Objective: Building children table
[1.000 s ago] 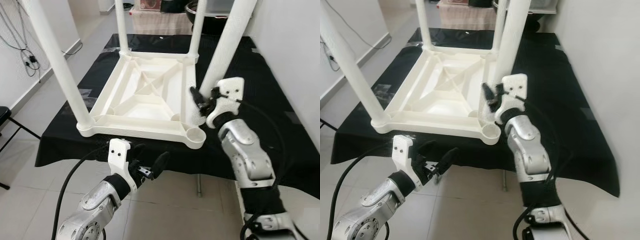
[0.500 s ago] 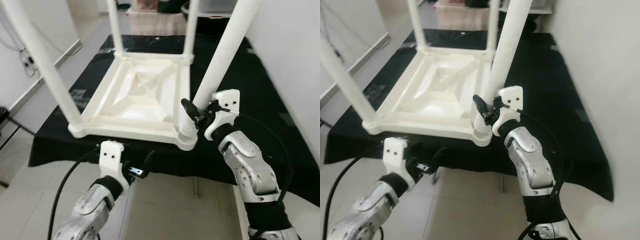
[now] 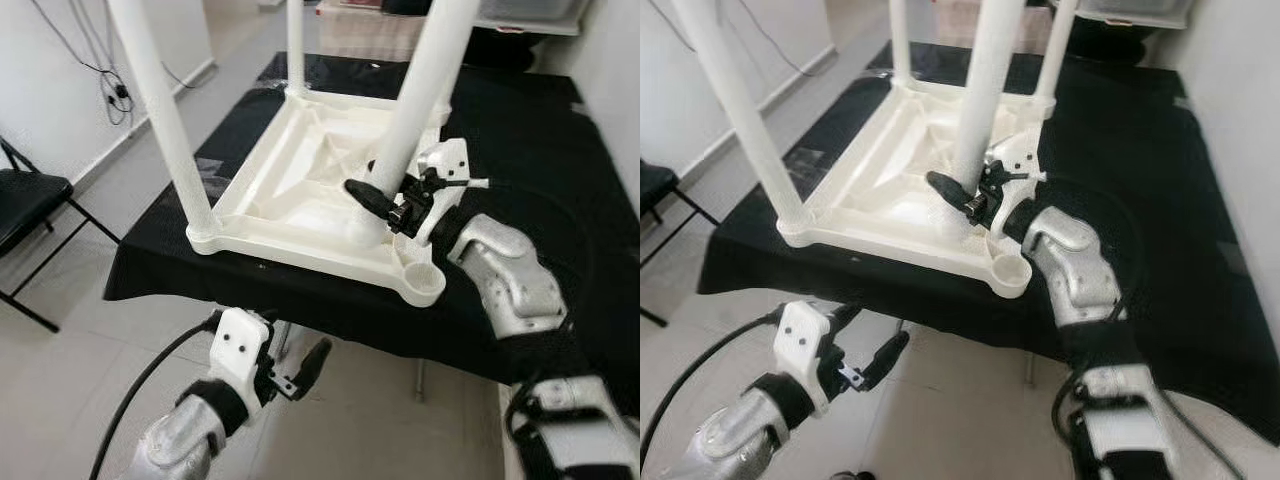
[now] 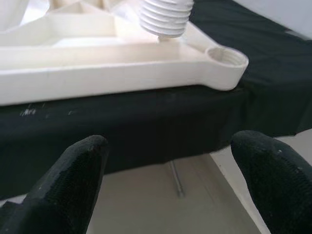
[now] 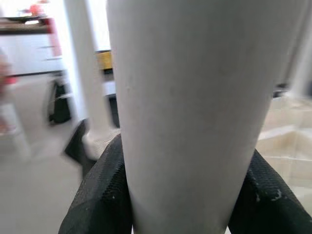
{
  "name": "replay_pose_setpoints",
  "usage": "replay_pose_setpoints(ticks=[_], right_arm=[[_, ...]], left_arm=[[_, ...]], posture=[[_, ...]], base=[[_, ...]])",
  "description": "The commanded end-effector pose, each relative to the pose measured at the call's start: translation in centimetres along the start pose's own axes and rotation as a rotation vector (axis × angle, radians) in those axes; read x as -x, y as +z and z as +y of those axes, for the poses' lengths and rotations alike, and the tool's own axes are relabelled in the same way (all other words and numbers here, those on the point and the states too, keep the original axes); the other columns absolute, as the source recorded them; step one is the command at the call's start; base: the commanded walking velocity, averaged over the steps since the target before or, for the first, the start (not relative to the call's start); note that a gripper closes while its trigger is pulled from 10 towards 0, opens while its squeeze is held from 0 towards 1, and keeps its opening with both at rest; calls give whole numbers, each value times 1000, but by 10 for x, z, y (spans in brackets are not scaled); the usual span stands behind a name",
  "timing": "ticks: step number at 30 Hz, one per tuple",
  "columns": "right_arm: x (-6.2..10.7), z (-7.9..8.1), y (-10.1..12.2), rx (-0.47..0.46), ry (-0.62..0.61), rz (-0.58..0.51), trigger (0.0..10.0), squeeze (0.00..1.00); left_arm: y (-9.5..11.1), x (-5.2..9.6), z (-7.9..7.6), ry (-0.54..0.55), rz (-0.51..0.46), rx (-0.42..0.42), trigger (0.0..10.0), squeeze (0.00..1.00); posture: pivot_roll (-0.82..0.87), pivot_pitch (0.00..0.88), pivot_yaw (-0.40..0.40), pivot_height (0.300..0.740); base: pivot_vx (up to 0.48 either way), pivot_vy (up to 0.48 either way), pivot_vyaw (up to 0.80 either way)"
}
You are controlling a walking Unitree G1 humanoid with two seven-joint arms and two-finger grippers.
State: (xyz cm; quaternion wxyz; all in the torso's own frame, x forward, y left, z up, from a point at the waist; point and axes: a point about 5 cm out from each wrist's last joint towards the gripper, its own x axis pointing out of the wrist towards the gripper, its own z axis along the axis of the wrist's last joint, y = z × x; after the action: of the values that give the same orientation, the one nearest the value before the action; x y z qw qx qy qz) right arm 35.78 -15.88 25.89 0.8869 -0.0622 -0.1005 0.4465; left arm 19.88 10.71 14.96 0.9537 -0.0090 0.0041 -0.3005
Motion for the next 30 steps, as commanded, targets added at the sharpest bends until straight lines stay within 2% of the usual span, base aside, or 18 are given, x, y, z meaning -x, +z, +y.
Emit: replay_pose_setpoints(ticks=[1, 3, 6, 9, 12, 14, 16, 20, 22, 27, 30], right_arm=[[2, 0, 10, -5, 96, -57, 10000, 0], [6, -2, 13, -15, 137, -58, 10000, 0], [27, -19, 24, -34, 219, -61, 10000, 0], [34, -22, 29, -39, 239, -72, 10000, 0], [52, -31, 36, -10, 270, -69, 10000, 0], [52, -31, 36, -10, 270, -69, 10000, 0], [67, -31, 38, 17, 292, -43, 10000, 0], [80, -30, 39, 22, 321, -14, 10000, 0], [89, -25, 33, 30, 344, 40, 10000, 0], [96, -19, 18, 91, 329, 143, 10000, 0], [96, -18, 17, 100, 322, 152, 10000, 0]], left_arm=[[2, 6, -4, -25, -5, -26, 10000, 0], [2, 9, -6, -40, 0, -35, 10000, 0], [2, 17, -14, -70, 13, -19, 10000, 0], [2, 20, -17, -79, 18, -16, 10000, 0], [1, 26, -20, -94, 33, -9, 10000, 0], [1, 26, -20, -94, 33, -9, 10000, 0], [1, 28, -21, -100, 40, -1, 10000, 0], [1, 30, -23, -107, 44, 5, 10000, 0], [1, 32, -23, -111, 47, 13, 10000, 0], [2, 35, -25, -121, 51, 19, 10000, 0], [2, 35, -25, -124, 53, 21, 10000, 0]], posture=[[73, 267, -17, 740], [75, 274, -13, 740], [81, 305, 2, 740], [83, 315, 11, 740], [80, 328, 25, 740], [80, 328, 25, 740], [72, 335, 35, 740], [62, 335, 39, 740], [51, 336, 46, 740], [47, 342, 62, 740], [47, 343, 63, 740]], base=[[0, 0, 0], [0, 0, 0], [0, 0, 0], [0, 0, 0], [0, 0, 0], [0, 0, 0], [0, 0, 0], [0, 0, 0], [0, 0, 0], [0, 0, 0], [0, 0, 0]])
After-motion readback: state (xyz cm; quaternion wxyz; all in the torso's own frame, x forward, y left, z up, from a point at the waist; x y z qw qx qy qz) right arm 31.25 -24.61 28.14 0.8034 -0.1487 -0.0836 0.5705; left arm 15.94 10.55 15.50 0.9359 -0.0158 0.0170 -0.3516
